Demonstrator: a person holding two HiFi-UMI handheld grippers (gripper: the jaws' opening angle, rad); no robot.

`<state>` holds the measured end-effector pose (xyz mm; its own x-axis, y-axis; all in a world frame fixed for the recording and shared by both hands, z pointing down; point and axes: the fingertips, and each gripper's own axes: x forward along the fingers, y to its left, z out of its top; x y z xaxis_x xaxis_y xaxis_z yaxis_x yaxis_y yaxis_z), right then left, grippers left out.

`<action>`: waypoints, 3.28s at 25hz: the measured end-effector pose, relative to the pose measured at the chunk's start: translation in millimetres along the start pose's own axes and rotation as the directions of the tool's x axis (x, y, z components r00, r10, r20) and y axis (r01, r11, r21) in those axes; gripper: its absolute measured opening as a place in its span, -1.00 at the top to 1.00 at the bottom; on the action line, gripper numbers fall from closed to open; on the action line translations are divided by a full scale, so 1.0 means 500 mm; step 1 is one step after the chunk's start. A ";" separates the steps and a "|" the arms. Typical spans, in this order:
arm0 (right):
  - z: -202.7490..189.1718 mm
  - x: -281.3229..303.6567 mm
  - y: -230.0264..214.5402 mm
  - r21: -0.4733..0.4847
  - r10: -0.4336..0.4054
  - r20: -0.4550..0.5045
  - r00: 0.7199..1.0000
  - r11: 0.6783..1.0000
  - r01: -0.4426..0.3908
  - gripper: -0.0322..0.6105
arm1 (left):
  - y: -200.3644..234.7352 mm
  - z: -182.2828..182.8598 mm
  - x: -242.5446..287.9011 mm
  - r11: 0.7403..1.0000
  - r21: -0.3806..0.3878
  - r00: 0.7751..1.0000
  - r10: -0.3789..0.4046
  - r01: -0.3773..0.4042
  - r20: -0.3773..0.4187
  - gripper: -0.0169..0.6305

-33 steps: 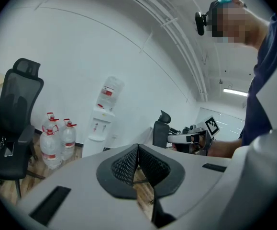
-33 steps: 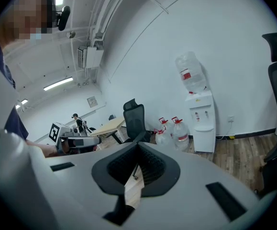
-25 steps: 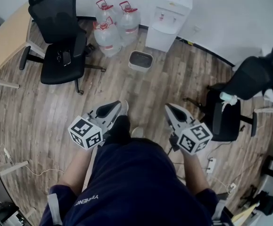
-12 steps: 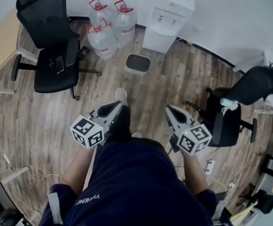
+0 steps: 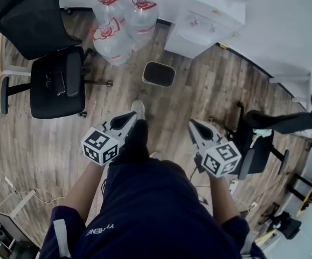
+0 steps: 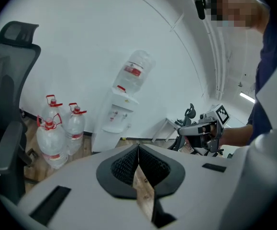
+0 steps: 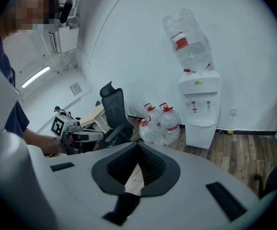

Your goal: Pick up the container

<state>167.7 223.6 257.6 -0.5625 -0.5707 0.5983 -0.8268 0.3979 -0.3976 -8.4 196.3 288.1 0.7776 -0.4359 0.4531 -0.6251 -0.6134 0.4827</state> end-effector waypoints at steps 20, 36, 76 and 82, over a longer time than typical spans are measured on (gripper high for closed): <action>0.124 0.423 -0.224 -0.055 -0.083 -0.248 0.965 0.996 0.071 0.85 | 0.385 -0.049 0.227 0.978 -0.201 0.979 0.012 -0.053 -0.201 0.86; -0.259 0.831 -0.677 -0.201 -0.078 -0.619 0.781 0.978 -0.062 0.57 | 0.649 -0.444 0.596 0.846 -0.407 0.898 0.171 -0.345 -0.406 0.46; -0.401 0.960 -0.794 -0.421 -0.260 -0.678 0.687 0.904 -0.073 0.71 | 0.724 -0.575 0.693 0.633 -0.501 0.795 0.349 -0.590 -0.496 0.58; -0.216 0.811 -0.656 -0.464 -0.247 -0.618 0.747 0.881 -0.093 0.72 | 0.591 -0.388 0.537 0.612 -0.512 0.796 0.420 -0.603 -0.435 0.58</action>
<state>212.0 -60.6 705.6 -0.2091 -0.0804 0.9746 -0.6713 0.7365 -0.0832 2.4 25.8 697.7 0.3270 -0.3185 0.8897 -0.8857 0.2250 0.4061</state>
